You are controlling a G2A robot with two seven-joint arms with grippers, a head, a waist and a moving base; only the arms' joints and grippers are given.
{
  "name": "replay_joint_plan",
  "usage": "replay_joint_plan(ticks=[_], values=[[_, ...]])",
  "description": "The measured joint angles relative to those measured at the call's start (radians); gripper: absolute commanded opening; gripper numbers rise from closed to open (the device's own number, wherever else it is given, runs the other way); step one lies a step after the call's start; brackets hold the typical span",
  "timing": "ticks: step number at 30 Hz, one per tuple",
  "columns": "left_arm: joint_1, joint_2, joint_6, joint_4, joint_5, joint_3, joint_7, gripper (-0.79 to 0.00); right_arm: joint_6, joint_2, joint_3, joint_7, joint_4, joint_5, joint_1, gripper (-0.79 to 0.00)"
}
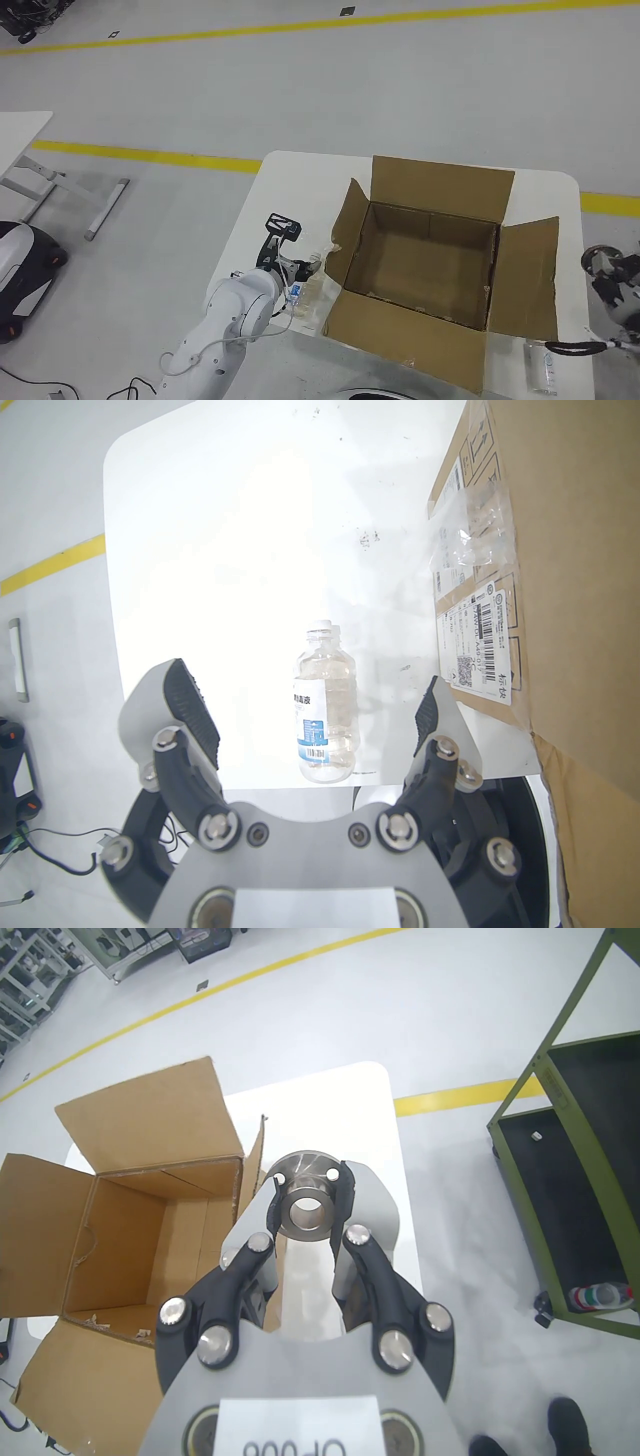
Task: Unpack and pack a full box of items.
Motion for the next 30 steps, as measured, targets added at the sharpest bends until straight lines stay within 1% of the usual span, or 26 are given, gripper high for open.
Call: replay_joint_plan(ticks=[6, 12, 19, 24, 30], values=[[0.0, 0.0, 0.0, 0.0, 0.0, 0.0, 0.0, 0.0, -0.008, 0.009, 0.056, 0.009, 0.027, 0.004, -0.027, -0.785], [0.0, 0.0, 0.0, 0.0, 0.0, 0.0, 0.0, 0.0, -0.019, 0.018, 0.079, 0.017, 0.126, -0.018, -0.06, -0.785], [0.0, 0.0, 0.0, 0.0, 0.0, 0.0, 0.0, 0.0, -0.031, 0.025, 0.052, 0.004, 0.261, -0.067, -0.088, -0.785], [0.0, 0.0, 0.0, 0.0, 0.0, 0.0, 0.0, 0.0, -0.037, 0.031, 0.023, -0.001, 0.341, -0.126, -0.082, -0.785], [0.0, 0.0, 0.0, 0.0, 0.0, 0.0, 0.0, 0.0, -0.021, 0.035, 0.008, -0.012, 0.414, -0.151, -0.061, -0.785]])
